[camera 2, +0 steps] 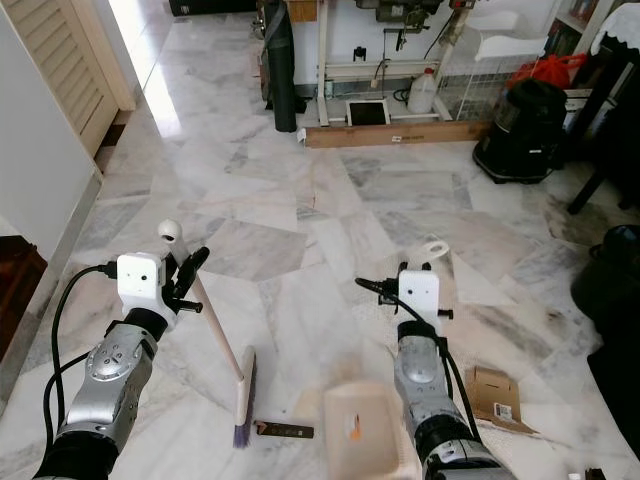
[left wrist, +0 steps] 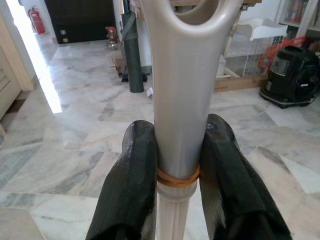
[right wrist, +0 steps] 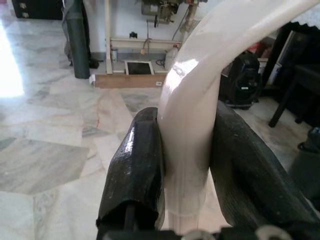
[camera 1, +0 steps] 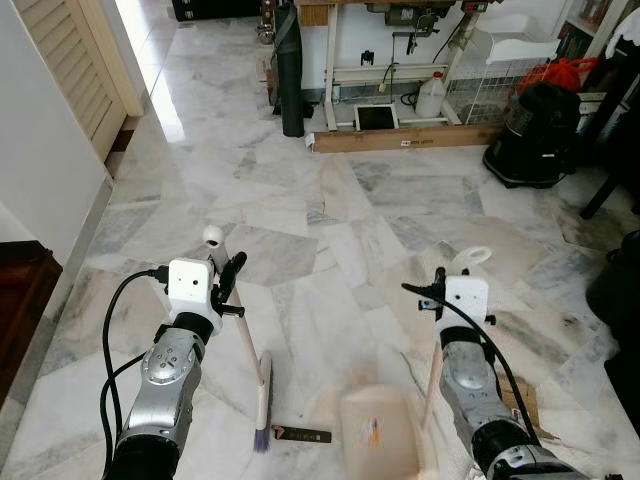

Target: Sweep floor

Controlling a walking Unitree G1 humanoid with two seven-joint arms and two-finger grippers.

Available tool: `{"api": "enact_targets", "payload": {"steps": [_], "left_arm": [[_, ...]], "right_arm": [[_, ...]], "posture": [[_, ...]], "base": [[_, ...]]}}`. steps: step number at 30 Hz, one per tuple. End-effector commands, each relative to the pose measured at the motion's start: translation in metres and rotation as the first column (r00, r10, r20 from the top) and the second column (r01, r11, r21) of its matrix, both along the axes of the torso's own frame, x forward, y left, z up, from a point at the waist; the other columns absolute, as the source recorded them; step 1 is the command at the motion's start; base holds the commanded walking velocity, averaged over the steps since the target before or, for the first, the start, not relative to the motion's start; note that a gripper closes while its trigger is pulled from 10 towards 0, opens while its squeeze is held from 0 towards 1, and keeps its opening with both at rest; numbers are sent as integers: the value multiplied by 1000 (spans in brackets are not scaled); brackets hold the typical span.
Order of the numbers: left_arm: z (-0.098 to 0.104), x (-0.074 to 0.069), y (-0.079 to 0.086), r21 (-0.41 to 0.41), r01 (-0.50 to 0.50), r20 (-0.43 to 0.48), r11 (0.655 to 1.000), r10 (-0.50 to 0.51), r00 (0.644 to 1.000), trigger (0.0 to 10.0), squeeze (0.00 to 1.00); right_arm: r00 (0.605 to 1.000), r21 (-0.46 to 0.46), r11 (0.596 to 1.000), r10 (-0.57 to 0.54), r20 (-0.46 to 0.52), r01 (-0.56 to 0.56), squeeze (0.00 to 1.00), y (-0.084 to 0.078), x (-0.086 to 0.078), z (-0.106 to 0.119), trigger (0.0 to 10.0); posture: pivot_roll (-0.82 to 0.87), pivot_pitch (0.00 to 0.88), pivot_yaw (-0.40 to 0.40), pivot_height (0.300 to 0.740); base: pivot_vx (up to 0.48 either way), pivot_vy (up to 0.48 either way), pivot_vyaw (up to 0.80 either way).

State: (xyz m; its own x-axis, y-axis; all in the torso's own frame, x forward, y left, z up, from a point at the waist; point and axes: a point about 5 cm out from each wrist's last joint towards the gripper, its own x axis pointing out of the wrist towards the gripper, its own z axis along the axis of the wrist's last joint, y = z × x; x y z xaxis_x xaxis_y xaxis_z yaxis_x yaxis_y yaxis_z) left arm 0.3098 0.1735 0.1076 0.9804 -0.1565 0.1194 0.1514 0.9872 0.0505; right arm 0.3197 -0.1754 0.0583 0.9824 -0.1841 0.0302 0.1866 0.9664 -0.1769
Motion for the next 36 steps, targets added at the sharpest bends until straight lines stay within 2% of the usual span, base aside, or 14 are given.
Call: {"api": "enact_targets", "payload": {"steps": [1, 4, 5, 13, 16, 23, 27, 36], "left_arm": [[11, 1, 3, 12, 1, 58, 1000, -1, 998, 10000, 0], [10, 1, 3, 14, 3, 57, 1000, -4, 998, 10000, 0], [10, 0, 2, 14, 10, 56, 1000, -10, 998, 10000, 0], [10, -1, -1, 15, 29, 52, 999, -30, 998, 10000, 0], [9, -2, -1, 16, 33, 47, 999, -34, 998, 10000, 0], [6, -2, -4, 15, 54, 28, 998, -54, 998, 10000, 0], [5, -2, -6, 16, 65, 20, 998, -66, 998, 10000, 0], [3, -2, -4, 20, 63, 1, 998, -63, 998, 10000, 0]], "right_arm": [[1000, 4, 1000, 2, -12, -2, 0, 0, -1, -3, 10000], [999, 9, 1000, 8, -39, -8, 0, 1, -5, -9, 10000], [997, 25, 1000, 18, -81, -16, 0, 2, -9, -17, 10000], [971, 90, 996, -6, -240, 29, 0, 2, -32, -50, 10000], [966, 81, 996, -8, -260, 30, 0, 1, -36, -54, 10000], [961, 85, 996, -5, -277, 30, 0, -1, -36, -56, 10000], [948, 93, 995, -3, -319, 35, 0, -1, -37, -59, 10000], [938, 138, 989, 2, -346, 49, 0, 3, -26, -54, 10000]], "posture": [[-13, 90, -6, 740], [-11, 89, -5, 740], [-8, 88, -6, 740], [10, 89, -7, 740], [13, 88, -7, 740], [5, 84, -5, 740], [5, 83, -5, 740], [-7, 87, -6, 740]], "base": [[0, 0, 0], [0, 0, 0], [0, 0, 0], [0, 0, 0], [0, 0, 0], [0, 0, 0], [0, 0, 0], [0, 0, 0]]}}
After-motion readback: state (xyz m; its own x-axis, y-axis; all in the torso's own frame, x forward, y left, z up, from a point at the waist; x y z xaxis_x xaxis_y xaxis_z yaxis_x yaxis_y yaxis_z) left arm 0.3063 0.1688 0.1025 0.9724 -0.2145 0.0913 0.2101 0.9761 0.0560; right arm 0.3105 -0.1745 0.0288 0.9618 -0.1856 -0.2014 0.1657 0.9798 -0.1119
